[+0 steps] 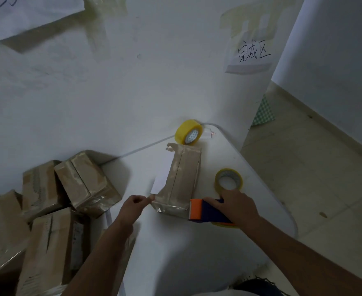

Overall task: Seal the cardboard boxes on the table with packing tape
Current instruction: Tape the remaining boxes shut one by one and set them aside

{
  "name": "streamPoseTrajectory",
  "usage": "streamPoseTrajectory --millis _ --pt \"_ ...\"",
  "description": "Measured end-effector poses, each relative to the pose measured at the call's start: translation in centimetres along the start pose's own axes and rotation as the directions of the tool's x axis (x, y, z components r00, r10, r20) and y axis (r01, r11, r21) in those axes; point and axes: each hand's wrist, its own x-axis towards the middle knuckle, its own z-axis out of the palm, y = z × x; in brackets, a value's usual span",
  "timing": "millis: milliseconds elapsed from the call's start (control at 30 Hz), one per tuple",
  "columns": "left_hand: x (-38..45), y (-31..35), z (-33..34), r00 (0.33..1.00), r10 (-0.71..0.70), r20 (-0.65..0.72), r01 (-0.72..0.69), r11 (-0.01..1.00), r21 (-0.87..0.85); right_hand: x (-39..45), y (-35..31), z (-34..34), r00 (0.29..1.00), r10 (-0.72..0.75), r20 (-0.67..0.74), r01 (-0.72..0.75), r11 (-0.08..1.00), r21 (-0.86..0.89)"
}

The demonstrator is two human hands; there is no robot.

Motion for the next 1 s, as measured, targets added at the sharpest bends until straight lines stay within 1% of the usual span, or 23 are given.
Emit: streamPoseTrajectory --millis 100,233,333,433,533,600,633,700,733,767,800,833,867,900,933,967,1000 --pt "0.5 -0.4 -0.2 1.000 -0.010 -0.014 0.011 0.999 0.045 -0.2 0.3 0.8 0.999 0.039 -0.003 -0.038 0.998 0.053" --pt "1.0 -0.9 -1.1 1.000 -0.001 0.017 -0.001 0.993 0.115 -0.2 0.0 0.9 0.999 0.046 -0.001 -0.046 0.997 0.068" --pt "1.3 -0.6 -2.2 0.998 0.057 0.014 -0.059 0.987 0.147 -0.4 0.0 0.8 0.999 0.051 0.008 -0.051 0.996 0.079" --pt "2.4 -0.2 -3.2 0.997 0.080 0.015 -0.081 0.966 0.245 -0.6 0.1 1.1 0.999 0.053 0.005 -0.053 0.994 0.100" --pt "3.1 0.3 -3.7 0.988 0.135 0.081 -0.156 0.904 0.399 -0.6 0.2 1.3 0.999 0.048 -0.001 -0.047 0.995 0.085" --pt "3.4 0.9 -3.6 0.983 0.157 0.097 -0.185 0.827 0.530 -0.6 0.1 1.3 0.999 0.040 -0.003 -0.040 0.997 0.073" --pt "3.5 1.3 -3.5 0.981 0.176 0.081 -0.189 0.770 0.610 -0.6 0.2 1.3 0.999 0.040 -0.002 -0.040 0.997 0.072" --pt "3.5 2.2 -3.0 0.963 0.268 -0.011 -0.168 0.635 0.754 -0.6 0.2 1.3 0.999 0.039 0.002 -0.039 0.996 0.076" --pt "3.3 2.7 -2.5 0.929 0.367 -0.038 -0.198 0.584 0.788 -0.6 0.2 1.3 0.999 0.037 0.007 -0.037 0.996 0.079" --pt "2.9 3.3 -1.9 0.863 0.505 -0.018 -0.290 0.524 0.800 -0.6 0.2 1.3 0.999 0.035 0.008 -0.036 0.996 0.085" --pt "2.6 3.9 -0.8 0.763 0.645 0.046 -0.420 0.440 0.793 -0.6 0.2 1.3 0.999 0.033 0.006 -0.034 0.995 0.089" --pt "2.0 4.6 0.5 0.661 0.737 0.144 -0.548 0.343 0.763 -0.6 0.2 1.4 0.999 0.032 0.004 -0.032 0.995 0.091" --pt "1.5 5.1 1.9 0.567 0.775 0.280 -0.662 0.226 0.714 -0.6 0.2 1.4 0.999 0.032 0.004 -0.032 0.995 0.091" --pt "1.3 5.1 3.4 0.506 0.749 0.427 -0.737 0.118 0.666 -0.6 0.3 1.4 1.000 0.030 0.008 -0.031 0.995 0.092" --pt "1.3 4.8 4.6 0.493 0.682 0.540 -0.767 0.047 0.640 -0.6 0.3 1.3 1.000 0.026 0.009 -0.027 0.995 0.094" --pt "1.5 4.1 5.4 0.517 0.608 0.602 -0.769 0.022 0.639 -0.5 0.3 1.3 1.000 0.022 0.006 -0.023 0.995 0.094" --pt "2.0 3.3 5.9 0.548 0.561 0.621 -0.755 0.013 0.655 -0.5 0.4 1.3 1.000 0.019 0.001 -0.019 0.996 0.091"
